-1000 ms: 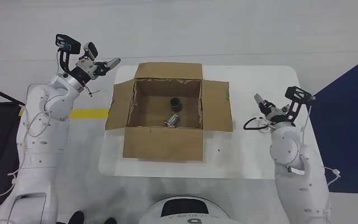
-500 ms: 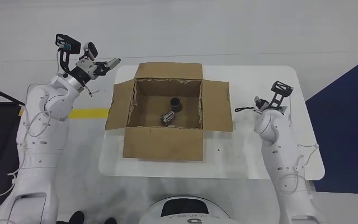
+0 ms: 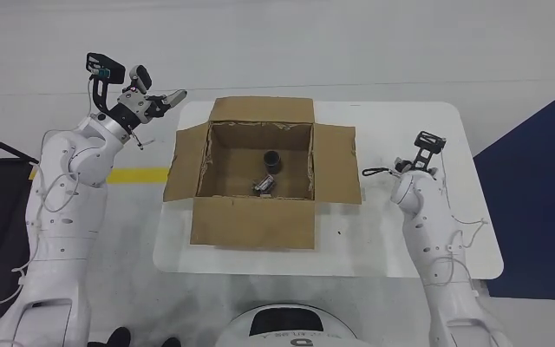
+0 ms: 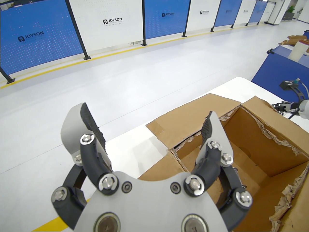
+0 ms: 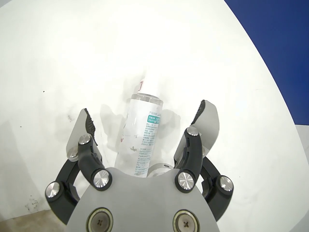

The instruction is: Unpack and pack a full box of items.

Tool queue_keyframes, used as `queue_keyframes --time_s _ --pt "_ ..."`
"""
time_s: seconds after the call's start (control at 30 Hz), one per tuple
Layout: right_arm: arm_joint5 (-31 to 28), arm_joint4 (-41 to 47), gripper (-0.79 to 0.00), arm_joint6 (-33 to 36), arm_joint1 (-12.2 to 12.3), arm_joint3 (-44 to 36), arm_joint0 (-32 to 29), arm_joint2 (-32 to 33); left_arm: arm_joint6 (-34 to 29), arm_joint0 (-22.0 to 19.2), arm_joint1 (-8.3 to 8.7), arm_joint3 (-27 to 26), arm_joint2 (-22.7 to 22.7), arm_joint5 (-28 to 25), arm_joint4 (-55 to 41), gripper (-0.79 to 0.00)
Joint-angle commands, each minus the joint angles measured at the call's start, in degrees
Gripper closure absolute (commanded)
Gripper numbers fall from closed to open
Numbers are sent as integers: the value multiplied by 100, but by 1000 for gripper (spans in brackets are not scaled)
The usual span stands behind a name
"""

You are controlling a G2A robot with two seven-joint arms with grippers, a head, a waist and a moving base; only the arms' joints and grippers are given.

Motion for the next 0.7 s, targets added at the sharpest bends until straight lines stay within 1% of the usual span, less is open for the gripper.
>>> queue_keyframes --time_s 0.0,0.03,0.07,0.13,0.17,0.23,0.3,0.43,0.57,0.67 --pt "-11 -122 -348 21 -3 111 25 -41 0 0 0 0 0 0 0 -785" --pt "-43 -134 -342 55 -8 151 50 -59 0 0 0 0 0 0 0 -785" --pt "-60 -142 -314 76 -11 179 70 -63 0 0 0 0 0 0 0 -785" --pt "-91 -200 -228 116 -14 224 96 -77 0 0 0 0 0 0 0 -785" --pt "-104 -220 -132 132 -16 232 107 -78 0 0 0 0 0 0 0 -785" --pt "-119 -228 0 138 -20 202 117 -63 0 0 0 0 0 0 0 -785" --pt "-101 -46 0 77 -28 69 78 33 0 0 0 0 0 0 0 -785" --pt "-462 770 0 -157 -26 -636 -256 423 0 0 0 0 0 0 0 -785" --pt "-1215 2028 0 -550 -22 -1739 -898 997 0 0 0 0 0 0 0 -785" --pt "-1815 2887 0 -728 -22 -2351 -1370 1350 0 0 0 0 0 0 0 -785"
